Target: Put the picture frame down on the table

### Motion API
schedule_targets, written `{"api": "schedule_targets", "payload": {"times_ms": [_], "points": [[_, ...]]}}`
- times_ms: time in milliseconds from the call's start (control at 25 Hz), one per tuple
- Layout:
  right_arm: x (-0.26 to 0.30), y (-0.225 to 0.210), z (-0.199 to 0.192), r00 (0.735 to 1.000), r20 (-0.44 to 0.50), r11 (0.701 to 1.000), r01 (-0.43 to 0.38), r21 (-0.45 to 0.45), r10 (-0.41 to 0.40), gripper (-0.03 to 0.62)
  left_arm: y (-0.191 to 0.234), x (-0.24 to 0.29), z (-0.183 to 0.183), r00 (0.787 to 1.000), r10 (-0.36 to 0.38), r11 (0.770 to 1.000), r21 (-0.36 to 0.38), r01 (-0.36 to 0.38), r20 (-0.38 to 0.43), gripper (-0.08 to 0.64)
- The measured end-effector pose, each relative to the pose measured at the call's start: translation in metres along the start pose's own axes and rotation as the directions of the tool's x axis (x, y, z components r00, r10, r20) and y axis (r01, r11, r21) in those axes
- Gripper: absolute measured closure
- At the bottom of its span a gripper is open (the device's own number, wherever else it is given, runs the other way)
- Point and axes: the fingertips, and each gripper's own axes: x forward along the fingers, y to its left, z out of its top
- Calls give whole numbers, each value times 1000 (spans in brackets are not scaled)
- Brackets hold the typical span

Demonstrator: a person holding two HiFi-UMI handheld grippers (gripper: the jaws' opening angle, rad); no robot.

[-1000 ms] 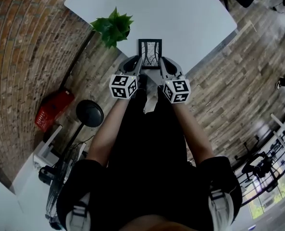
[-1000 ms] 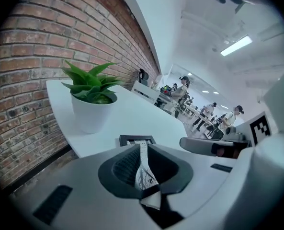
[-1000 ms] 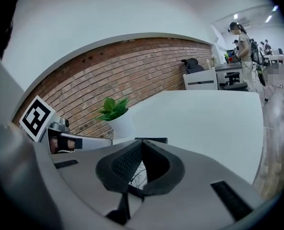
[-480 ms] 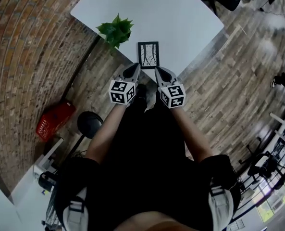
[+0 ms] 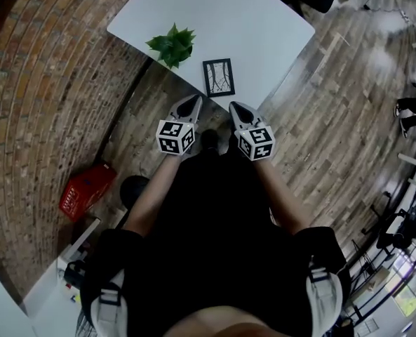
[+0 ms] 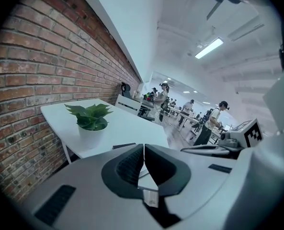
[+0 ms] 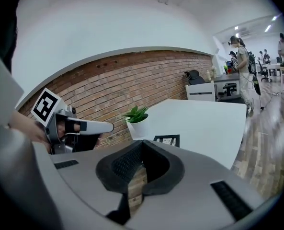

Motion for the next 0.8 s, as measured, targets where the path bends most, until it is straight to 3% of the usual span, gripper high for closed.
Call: {"api": "schedule_targets", "payload": {"times_ms": [560, 800], "points": [[-22, 21, -5, 998, 31, 998, 62, -28, -61, 595, 0, -40, -10, 1000, -25, 999, 24, 25, 9, 534], [-23, 30, -6, 998, 28, 998, 55, -38, -54, 595, 2, -49, -18, 1000, -29, 999, -31, 29, 10, 534]]}}
